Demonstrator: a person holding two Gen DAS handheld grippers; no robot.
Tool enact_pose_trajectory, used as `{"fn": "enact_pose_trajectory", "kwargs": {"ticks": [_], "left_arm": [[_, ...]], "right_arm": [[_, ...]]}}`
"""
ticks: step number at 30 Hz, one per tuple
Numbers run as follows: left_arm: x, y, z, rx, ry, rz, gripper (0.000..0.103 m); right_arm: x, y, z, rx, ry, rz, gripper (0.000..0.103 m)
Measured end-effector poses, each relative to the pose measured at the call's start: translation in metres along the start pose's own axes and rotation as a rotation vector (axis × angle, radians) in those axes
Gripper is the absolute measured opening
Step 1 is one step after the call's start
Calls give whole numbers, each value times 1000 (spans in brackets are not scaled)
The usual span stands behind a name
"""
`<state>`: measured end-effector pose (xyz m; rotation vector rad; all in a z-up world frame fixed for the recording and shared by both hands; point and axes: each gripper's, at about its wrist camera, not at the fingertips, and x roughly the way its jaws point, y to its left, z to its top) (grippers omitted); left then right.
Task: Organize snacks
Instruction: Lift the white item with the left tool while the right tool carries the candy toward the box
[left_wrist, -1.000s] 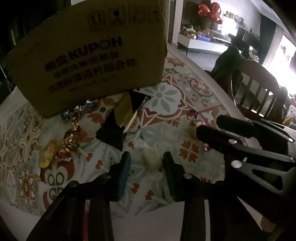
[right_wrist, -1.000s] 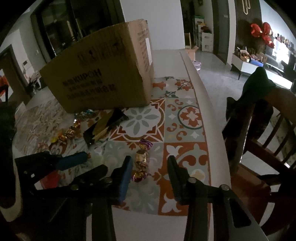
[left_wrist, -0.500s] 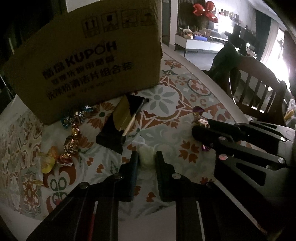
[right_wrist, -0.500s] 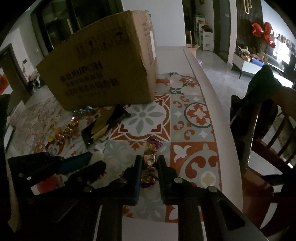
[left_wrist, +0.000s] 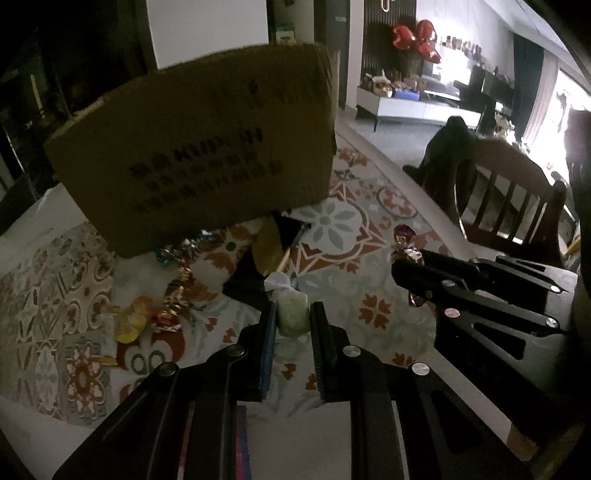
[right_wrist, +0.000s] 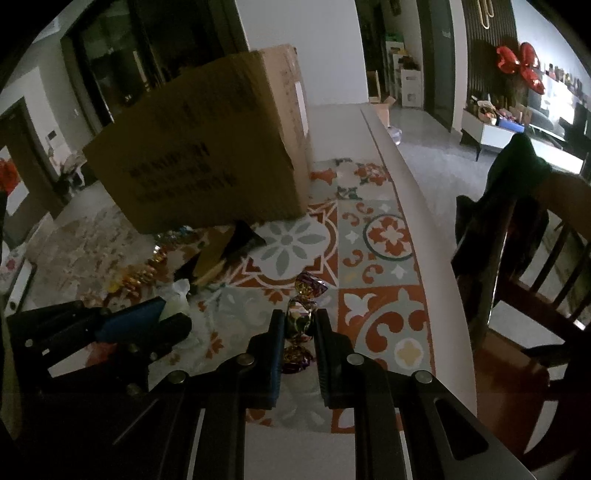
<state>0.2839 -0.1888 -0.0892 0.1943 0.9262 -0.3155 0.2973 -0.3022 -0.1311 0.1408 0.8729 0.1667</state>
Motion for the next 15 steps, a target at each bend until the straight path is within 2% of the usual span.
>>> {"fn": "enact_pose_trajectory", "kwargs": {"ticks": [15], "left_arm": [[-70,30,21,-73,-168,-7,19]], "right_arm": [[-53,33,27,-28,-126,42,17]]}}
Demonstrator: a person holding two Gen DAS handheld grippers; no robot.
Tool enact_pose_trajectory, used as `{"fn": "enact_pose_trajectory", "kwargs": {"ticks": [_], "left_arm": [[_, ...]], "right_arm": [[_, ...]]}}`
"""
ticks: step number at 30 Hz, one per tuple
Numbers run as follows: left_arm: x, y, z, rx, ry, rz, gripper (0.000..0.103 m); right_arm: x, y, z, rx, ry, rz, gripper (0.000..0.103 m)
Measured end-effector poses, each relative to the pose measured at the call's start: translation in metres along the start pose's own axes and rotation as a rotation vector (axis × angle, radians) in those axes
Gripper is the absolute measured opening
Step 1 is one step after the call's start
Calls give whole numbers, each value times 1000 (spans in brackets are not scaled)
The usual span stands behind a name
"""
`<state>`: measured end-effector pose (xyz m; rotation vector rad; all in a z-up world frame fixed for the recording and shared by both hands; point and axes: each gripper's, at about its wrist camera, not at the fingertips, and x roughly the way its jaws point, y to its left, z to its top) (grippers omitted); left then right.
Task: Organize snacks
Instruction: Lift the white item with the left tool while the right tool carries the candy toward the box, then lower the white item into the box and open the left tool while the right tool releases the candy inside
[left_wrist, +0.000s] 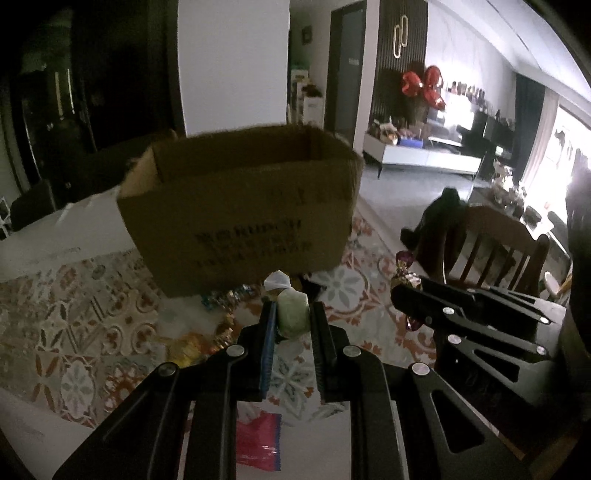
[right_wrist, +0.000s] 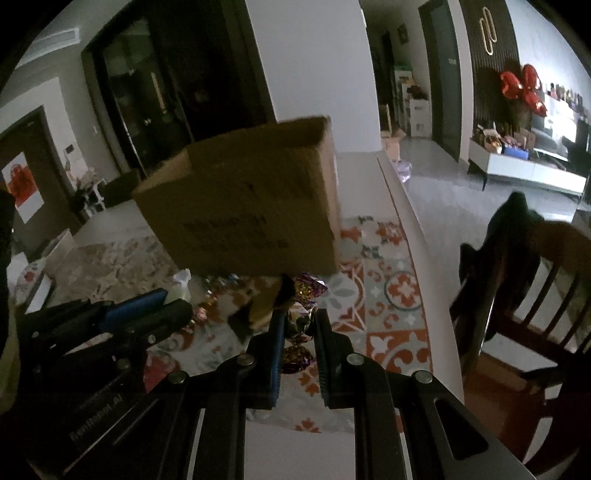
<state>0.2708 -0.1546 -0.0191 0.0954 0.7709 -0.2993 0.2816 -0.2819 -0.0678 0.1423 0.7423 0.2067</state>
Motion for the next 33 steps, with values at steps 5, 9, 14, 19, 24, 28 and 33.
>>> {"fn": "enact_pose_trajectory", "kwargs": {"ticks": [5,9,14,19,24,28,33], "left_arm": [[-19,10,11,-11,-54,14,19],[-32,18,19,-22,-88,22,19],[-46,29,31,-22,-136,28,19],[-58,39,43,-31,-168,5,19],[-68,47,59,-21,-216,5,19],[-70,50,71,1,-234,15,19],[-67,56,88,22,-254,36,19]], "right_arm": [[-11,13,12,-11,-31,15,17],[-18,23,23,-22,-53,27,17],[-25,32,38,-33,-85,33,17],[-32,39,55,-35,-118,48,17],[-37,49,72,-57,-148,50,17],[-36,54,85,-76,-162,48,17],[-32,58,103,-92,-176,42,17]]}}
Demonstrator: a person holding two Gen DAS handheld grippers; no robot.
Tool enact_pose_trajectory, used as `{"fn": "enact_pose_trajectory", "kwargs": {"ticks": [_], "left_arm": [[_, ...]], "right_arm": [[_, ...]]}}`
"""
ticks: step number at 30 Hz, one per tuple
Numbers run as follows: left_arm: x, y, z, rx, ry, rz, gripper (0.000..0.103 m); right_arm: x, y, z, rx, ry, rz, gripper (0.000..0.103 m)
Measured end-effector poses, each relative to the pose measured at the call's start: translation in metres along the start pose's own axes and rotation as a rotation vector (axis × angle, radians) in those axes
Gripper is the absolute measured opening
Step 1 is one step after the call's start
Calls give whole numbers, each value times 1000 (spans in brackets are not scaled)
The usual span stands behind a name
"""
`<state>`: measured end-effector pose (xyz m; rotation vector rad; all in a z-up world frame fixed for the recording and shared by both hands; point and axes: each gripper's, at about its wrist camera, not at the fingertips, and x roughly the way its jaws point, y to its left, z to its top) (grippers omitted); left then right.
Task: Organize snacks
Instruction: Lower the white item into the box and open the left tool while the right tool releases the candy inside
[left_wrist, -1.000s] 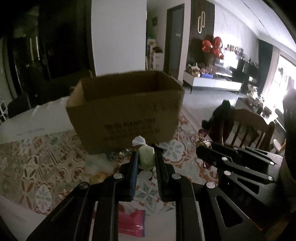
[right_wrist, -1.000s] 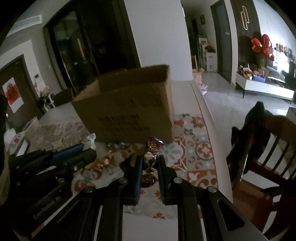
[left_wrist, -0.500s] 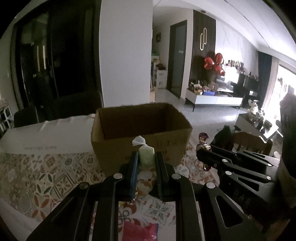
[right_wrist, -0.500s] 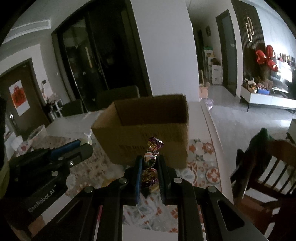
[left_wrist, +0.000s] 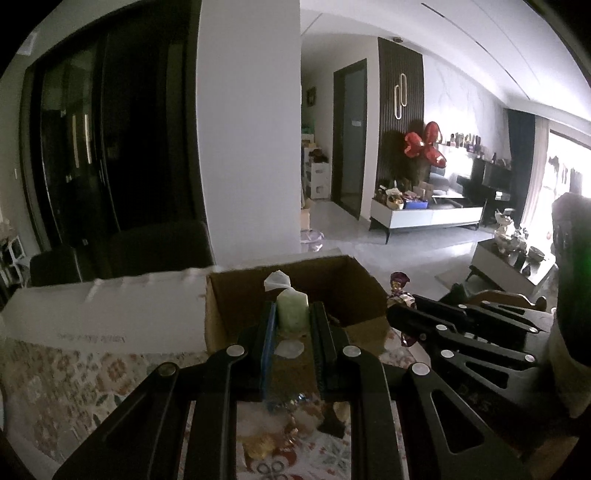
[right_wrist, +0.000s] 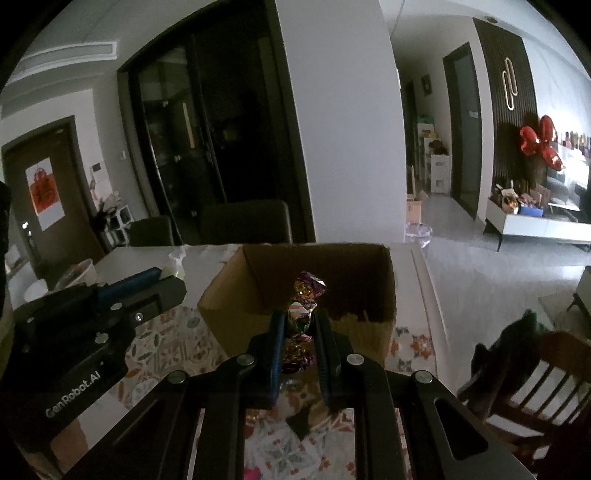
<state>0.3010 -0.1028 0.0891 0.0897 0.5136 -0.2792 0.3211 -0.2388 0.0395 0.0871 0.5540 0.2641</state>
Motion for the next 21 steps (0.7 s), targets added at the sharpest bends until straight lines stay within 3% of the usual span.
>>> {"fn": "enact_pose_trajectory", "kwargs": {"ticks": [13,21], "left_arm": [[39,14,27,10,15,8,19],[78,19,32,2,69,0,19]], "right_arm": [[25,-3,30,-18,1,-21,17],[56,-13,40,-15,38,-28,17]]}}
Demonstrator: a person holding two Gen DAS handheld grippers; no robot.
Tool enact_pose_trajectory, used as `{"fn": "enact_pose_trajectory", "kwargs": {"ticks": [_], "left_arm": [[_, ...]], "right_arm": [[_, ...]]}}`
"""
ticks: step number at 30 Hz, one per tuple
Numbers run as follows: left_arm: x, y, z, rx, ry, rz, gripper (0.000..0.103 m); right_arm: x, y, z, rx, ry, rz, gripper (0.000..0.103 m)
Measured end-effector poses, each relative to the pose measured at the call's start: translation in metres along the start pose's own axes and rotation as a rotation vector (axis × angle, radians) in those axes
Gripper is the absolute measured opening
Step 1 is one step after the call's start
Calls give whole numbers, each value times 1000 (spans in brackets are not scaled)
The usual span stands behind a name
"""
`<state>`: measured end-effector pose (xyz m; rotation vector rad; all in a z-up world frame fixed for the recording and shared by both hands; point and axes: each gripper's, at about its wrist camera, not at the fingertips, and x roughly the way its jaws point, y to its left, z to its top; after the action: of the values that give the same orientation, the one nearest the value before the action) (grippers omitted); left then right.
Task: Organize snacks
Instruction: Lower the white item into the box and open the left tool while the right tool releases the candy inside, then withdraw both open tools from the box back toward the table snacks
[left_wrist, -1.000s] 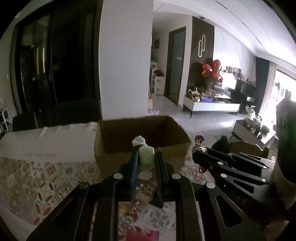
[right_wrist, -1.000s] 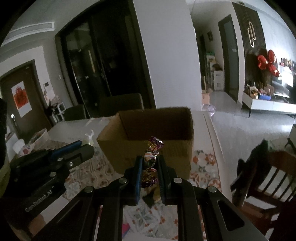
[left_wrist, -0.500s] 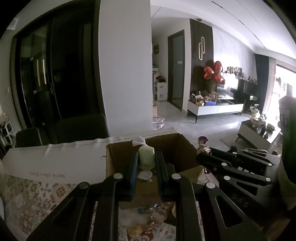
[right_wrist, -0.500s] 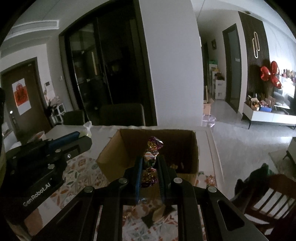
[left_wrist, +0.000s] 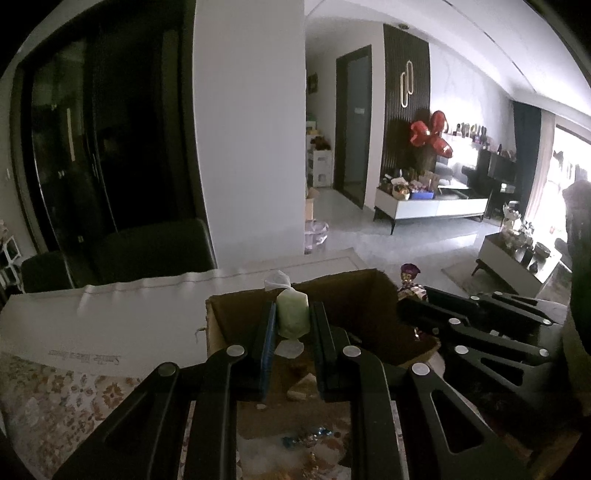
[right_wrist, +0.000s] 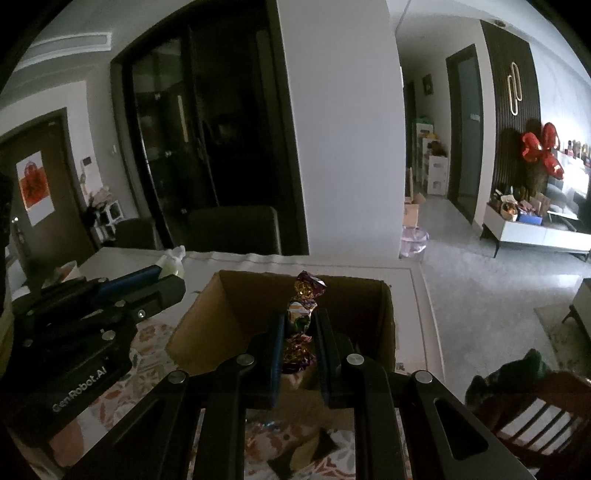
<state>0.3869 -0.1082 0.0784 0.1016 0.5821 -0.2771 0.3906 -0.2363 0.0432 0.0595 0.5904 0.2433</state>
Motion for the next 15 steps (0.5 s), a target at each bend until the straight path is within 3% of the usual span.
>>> {"fn": "enact_pose_trajectory", "kwargs": {"ticks": [10,11,13,15], "left_arm": [[39,7,3,-20,72,-8,21],[41,8,3,-20,78,-6,23],[42,10,4,-22,82,-4,44],[38,12,2,-25,71,-1,46]], "right_arm": [[33,-10,0,36,53,-10,17],[35,-10,0,45,59,-10,17],[39,-11,-1,59,78,-6,18],[41,-12,-2,72,93,-1,21]]}}
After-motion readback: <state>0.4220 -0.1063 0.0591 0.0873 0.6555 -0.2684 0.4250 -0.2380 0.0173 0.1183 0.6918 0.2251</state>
